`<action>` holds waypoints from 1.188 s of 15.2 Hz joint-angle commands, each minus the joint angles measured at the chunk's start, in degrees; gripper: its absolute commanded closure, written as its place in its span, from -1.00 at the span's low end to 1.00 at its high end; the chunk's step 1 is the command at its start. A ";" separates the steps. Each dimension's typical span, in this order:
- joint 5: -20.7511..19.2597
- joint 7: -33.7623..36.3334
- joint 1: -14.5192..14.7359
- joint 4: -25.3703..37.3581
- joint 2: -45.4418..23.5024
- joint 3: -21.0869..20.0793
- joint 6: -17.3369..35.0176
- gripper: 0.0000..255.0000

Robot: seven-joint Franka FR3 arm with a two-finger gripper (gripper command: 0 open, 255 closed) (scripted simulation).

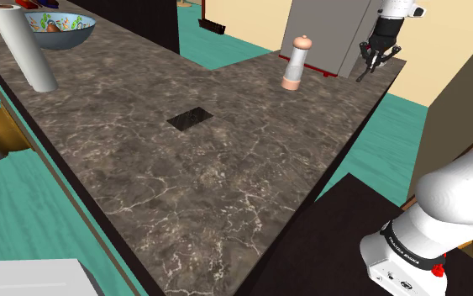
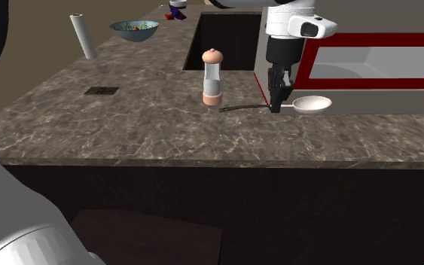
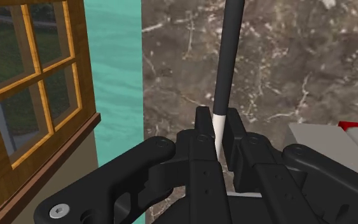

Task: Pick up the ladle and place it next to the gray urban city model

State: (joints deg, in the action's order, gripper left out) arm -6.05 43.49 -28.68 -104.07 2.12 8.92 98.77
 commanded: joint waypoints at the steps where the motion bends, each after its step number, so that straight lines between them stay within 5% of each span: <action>1: 0.01 -0.20 -0.02 1.48 0.03 0.02 -1.52 1.00; 18: 3.30 21.83 9.58 -14.17 15.14 -13.19 -2.85 1.00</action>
State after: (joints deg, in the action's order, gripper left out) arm -3.17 63.87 -19.69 -117.68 16.71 -3.37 95.99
